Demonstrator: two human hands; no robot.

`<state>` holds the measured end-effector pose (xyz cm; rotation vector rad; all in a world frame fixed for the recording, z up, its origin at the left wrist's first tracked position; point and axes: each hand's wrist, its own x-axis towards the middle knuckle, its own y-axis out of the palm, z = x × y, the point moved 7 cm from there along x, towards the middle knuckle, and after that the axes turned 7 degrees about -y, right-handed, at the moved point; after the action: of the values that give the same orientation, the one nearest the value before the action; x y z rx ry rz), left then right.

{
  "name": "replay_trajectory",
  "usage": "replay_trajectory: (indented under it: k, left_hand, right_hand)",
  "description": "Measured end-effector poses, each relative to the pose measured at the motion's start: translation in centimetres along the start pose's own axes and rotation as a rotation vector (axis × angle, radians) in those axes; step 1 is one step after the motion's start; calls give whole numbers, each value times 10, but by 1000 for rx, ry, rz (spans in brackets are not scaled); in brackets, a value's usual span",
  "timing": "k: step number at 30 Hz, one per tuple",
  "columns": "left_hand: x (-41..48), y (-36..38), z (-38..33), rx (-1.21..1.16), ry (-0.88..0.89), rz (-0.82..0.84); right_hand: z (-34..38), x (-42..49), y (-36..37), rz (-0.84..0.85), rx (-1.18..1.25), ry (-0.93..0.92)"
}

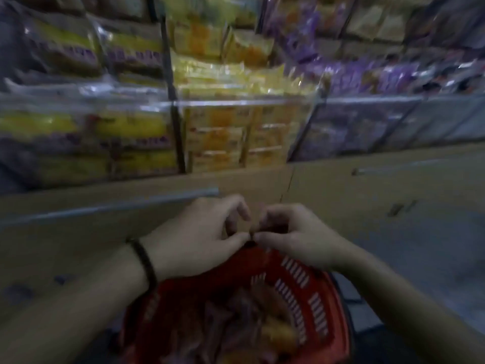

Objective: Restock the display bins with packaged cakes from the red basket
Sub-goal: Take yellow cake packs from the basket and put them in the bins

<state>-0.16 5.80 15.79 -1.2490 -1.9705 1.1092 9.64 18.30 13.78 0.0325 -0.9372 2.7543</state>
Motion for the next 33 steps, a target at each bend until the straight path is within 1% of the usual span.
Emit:
replay_trajectory:
  k: [2,3,4,6,8,9,10,12,16,18,20,22,25,26,30,33]
  left_hand:
    - [-2,57,55,87,-135,247]
    - [-5,80,79,92,-192,330]
    - [-6,98,99,110,-225,372]
    - [-4,124,124,208,-222,411]
    - [0,138,129,265,-184,451]
    - [2,143,130,238,-181,468]
    - [4,148,131,211,-187,489]
    - [7,160,133,222,-192,561]
    - [7,178,142,265,-195,668]
    - [8,181,145,270,-202,696]
    - [7,184,150,271,-221,719]
    - [9,185,153,273,-234,719]
    - [12,187,154,268,-243,713]
    - [12,187,155,268,-236,706]
    - [12,188,158,286,-229,712]
    - [10,187,158,305,-233,726]
  right_hand:
    - [-67,-4,49,182,-89,192]
    - [-100,-7,70,245,-151,271]
    - [-129,-11,87,284,-213,333]
    - [-179,-21,118,383,-328,449]
    - [-215,-33,140,523,-454,547]
    - [-228,-38,148,562,-499,576]
    - [-237,-41,153,577,-521,599]
    - [-256,-47,161,553,-518,657]
    - [-291,-63,185,526,-429,762]
    - [-309,-75,199,507,-407,820]
    - [-328,-78,209,452,-420,795]
    - [-330,-73,209,410,-482,716]
    - [-329,-71,209,534,-665,707]
    - [-327,-70,208,560,-687,726]
    - [-331,-65,206,588,-629,701]
    - [-329,-66,199,550,-524,703]
